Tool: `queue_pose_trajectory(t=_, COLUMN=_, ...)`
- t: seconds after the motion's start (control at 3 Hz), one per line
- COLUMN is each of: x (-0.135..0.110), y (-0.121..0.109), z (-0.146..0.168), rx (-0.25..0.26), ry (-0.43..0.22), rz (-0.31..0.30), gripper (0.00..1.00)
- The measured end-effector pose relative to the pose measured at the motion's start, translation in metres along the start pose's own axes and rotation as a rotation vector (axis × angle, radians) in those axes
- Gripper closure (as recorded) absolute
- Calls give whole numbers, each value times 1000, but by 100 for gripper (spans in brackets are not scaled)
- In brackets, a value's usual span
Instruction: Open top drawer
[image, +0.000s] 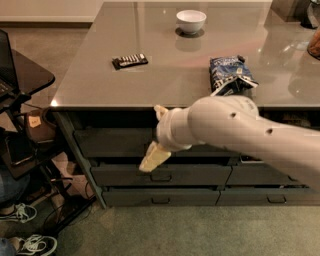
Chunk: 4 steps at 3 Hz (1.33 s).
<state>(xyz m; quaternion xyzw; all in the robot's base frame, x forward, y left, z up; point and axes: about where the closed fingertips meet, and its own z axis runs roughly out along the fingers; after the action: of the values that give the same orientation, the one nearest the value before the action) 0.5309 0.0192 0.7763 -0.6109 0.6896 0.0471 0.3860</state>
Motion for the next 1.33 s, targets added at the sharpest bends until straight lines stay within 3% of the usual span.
queue_pose_trajectory(t=0.67, x=11, y=-3, z=-1, rx=18, ry=6, rz=32, gripper=0)
queue_pose_trajectory(t=1.0, x=55, y=-13, z=6, rx=58, ry=59, rz=113, gripper=0)
queue_pose_trajectory(t=1.33, x=65, y=-19, z=0, rx=77, ry=71, rz=196, gripper=0)
